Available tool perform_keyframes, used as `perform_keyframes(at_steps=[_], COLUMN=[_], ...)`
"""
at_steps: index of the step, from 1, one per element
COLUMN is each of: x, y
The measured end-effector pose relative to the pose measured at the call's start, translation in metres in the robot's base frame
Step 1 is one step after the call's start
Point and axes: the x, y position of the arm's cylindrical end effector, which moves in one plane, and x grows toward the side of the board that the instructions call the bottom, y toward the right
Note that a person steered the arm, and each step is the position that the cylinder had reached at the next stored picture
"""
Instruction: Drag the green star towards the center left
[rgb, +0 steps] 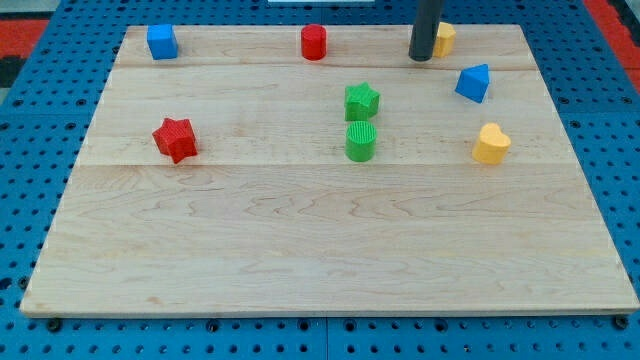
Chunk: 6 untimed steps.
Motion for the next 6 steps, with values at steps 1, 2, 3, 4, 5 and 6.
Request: perform_keyframes(at_steps=[1,2,3,4,5,6], x=[0.03,0.07,0.091,0.098,0.097,0.093], y=[0.024,0.001,-0.072,-0.151,-0.232,-0.275])
